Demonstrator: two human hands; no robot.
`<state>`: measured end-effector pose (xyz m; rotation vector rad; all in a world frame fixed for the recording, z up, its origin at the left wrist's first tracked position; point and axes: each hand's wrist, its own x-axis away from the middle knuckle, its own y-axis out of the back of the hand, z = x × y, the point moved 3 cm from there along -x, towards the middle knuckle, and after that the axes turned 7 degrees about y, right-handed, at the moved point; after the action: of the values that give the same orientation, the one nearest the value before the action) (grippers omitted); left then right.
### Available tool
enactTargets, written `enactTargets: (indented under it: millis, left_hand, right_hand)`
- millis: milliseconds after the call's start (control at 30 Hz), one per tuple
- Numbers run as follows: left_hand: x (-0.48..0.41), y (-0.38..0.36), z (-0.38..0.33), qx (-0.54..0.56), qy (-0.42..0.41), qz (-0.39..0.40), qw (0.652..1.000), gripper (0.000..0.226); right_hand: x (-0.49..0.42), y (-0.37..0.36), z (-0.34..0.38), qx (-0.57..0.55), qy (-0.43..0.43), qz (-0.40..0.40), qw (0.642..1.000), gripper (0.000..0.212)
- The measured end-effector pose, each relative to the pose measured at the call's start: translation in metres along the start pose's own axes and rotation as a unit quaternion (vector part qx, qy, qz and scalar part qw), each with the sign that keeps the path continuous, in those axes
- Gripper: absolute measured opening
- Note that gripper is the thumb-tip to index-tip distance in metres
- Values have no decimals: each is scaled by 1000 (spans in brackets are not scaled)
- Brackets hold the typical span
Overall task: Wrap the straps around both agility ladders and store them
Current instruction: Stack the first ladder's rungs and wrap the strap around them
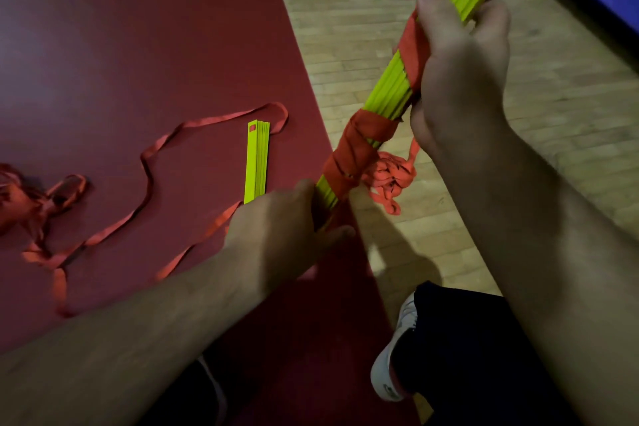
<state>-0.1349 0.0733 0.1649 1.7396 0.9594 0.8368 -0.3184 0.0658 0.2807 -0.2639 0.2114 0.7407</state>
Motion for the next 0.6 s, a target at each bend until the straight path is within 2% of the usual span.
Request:
enactTargets:
  millis: [133, 267, 367, 500, 600]
  left_hand:
    - [-7, 6, 4, -2, 36, -29, 999, 59]
    - [-11, 8, 5, 18, -9, -10, 1000, 57]
    - [-9, 6, 7, 37, -20, -22, 999, 56]
    - [-11, 6, 9, 57, -22, -41, 997, 56]
    - [-19, 13, 16, 114, -36, -2, 993, 48]
  right_hand:
    - [9, -5, 0, 6, 6, 8, 1000, 33]
    - [18, -14, -2, 75, 40, 69, 994, 42]
    - [18, -13, -3, 88, 67, 57, 992, 45]
    - [7, -6, -5, 30, 51, 4, 998, 45]
    - [-5, -2, -9, -80, -40, 62, 994, 39]
